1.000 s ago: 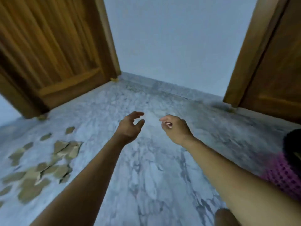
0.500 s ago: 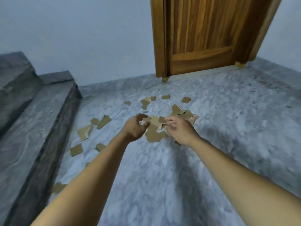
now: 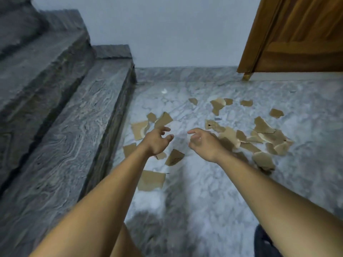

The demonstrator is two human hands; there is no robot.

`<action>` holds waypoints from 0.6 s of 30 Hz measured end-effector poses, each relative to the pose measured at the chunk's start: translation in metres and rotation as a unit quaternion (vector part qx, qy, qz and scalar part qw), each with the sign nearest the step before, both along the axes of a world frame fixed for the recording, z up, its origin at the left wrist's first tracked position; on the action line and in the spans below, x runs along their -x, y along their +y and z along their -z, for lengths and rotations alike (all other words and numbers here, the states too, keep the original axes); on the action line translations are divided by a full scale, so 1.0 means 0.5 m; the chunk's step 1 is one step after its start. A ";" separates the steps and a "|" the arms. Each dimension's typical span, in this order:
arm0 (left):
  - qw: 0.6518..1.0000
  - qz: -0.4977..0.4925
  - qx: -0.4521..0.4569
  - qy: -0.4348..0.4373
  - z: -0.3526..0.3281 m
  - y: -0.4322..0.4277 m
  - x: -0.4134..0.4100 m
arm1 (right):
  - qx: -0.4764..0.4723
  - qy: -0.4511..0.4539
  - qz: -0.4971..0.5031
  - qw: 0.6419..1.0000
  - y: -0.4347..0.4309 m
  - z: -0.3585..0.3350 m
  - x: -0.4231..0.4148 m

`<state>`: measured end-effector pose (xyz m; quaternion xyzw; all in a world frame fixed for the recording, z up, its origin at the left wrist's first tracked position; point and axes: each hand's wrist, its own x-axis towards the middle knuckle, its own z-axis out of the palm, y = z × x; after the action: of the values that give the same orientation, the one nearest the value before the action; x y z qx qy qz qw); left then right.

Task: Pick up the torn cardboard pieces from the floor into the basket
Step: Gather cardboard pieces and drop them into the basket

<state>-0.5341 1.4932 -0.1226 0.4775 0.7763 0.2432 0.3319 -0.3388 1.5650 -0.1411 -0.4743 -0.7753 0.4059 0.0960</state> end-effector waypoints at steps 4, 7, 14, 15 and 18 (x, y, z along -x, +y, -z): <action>0.999 -0.044 0.018 -0.012 0.021 -0.015 0.035 | 0.017 -0.038 -0.068 0.997 0.023 0.023 0.055; 0.996 -0.081 0.043 -0.001 0.020 -0.052 0.066 | 0.025 -0.080 -0.126 0.988 0.025 0.028 0.096; 0.976 -0.182 0.108 0.040 0.084 -0.177 0.159 | 0.000 -0.180 -0.276 0.944 -0.003 0.079 0.248; 0.972 -0.192 0.122 0.052 0.104 -0.200 0.169 | -0.007 -0.192 -0.289 0.938 -0.014 0.100 0.263; 0.958 -0.227 0.169 0.046 0.210 -0.271 0.201 | -0.013 -0.228 -0.325 0.918 -0.048 0.201 0.313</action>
<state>-0.6345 1.3575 -0.2276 0.2365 0.9083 0.1556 0.3080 -0.4952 1.5408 -0.2414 -0.2745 -0.8928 0.2853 -0.2147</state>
